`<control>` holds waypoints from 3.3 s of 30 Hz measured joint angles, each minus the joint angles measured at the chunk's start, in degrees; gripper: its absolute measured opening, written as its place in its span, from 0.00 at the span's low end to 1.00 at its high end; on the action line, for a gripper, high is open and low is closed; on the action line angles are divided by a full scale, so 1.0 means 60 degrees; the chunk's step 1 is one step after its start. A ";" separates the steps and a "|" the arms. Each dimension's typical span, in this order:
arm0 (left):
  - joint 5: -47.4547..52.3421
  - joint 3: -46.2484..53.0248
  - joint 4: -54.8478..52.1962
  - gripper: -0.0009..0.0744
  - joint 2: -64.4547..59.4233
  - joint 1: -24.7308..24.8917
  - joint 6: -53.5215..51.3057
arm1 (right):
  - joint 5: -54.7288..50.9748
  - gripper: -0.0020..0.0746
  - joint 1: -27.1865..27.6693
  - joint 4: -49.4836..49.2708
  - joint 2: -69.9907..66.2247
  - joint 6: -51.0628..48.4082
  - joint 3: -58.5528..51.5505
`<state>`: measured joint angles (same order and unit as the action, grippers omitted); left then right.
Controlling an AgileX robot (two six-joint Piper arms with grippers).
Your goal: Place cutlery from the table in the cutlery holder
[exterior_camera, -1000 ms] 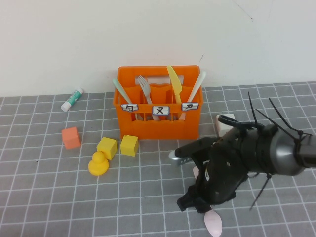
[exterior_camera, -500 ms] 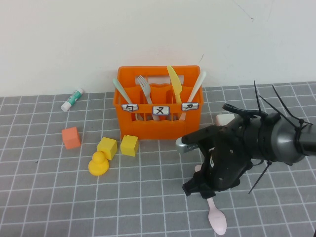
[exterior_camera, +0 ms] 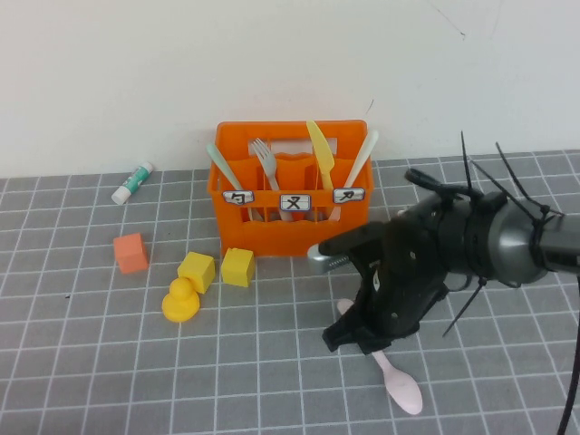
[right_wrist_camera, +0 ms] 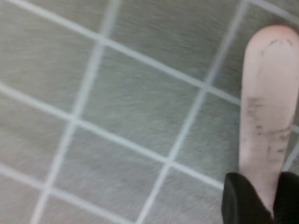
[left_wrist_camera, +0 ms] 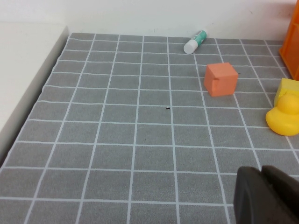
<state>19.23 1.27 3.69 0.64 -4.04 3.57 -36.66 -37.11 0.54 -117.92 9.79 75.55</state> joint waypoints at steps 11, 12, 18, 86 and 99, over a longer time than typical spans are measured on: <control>0.0000 0.0000 0.0006 0.01 0.0000 0.0000 0.0000 | 0.2550 0.20 -0.0578 -0.0398 0.2197 -0.0995 0.0035; 0.0000 0.0000 0.0006 0.01 0.0000 0.0000 0.0000 | 0.3532 0.20 -0.0646 -0.0398 0.2366 -0.0995 -0.0100; 0.0000 0.0000 0.0006 0.01 0.0000 0.0000 -0.0018 | 0.9211 0.20 -0.0793 -0.0364 0.2464 -0.1221 -0.0612; 0.0000 0.0000 0.0006 0.01 0.0000 0.0000 0.0006 | 0.8510 0.27 -0.0888 -0.0739 0.7501 -0.5280 -0.4226; 0.0000 0.0000 0.0006 0.01 0.0000 0.0000 -0.0013 | 0.9040 0.27 -0.0888 -0.1949 1.0691 -0.7354 -0.7825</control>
<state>19.23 1.27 3.73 0.64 -4.04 3.49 17.58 -42.44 -11.16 -53.78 -34.33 28.60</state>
